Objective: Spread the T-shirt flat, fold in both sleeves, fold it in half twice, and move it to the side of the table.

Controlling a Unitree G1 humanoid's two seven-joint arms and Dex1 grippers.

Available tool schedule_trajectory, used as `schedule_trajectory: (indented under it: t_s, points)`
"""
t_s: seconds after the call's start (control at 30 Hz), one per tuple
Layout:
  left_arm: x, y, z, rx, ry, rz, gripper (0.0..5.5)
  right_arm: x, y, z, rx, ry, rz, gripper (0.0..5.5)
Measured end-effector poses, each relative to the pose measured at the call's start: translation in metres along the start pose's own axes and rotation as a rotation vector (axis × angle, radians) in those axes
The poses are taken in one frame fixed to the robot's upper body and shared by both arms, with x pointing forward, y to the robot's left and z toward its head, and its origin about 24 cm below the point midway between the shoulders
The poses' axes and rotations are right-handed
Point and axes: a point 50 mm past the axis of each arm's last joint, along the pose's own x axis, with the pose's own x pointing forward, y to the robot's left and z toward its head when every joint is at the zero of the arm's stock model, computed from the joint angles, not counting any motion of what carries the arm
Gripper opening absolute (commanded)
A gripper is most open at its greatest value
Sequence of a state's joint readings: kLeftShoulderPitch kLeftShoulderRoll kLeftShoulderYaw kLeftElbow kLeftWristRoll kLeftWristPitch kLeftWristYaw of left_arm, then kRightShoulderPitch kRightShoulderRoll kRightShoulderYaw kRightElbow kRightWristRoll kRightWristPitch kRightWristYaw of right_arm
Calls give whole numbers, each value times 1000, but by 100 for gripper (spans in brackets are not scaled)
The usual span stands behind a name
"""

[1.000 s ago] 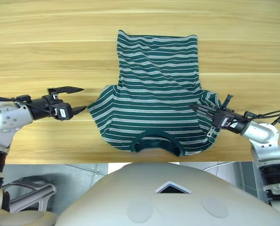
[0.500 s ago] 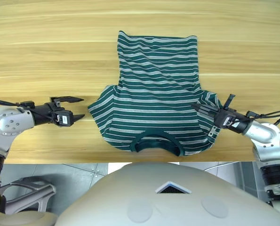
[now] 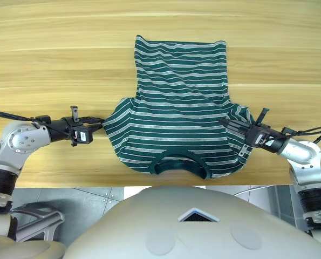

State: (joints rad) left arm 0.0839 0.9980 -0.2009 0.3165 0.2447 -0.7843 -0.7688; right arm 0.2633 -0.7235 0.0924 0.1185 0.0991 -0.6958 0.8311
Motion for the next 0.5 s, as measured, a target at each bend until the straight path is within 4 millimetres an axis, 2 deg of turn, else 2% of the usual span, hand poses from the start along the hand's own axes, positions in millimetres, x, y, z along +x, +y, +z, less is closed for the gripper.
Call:
schedule_trajectory:
  t_s: [0.03, 0.5]
  points:
    - [1, 0, 0, 2, 1, -2, 1, 0, 0, 0, 0, 0, 0, 0]
    - [5, 3, 2, 9, -28, 32, 1, 1, 1, 0, 3, -2, 5, 0]
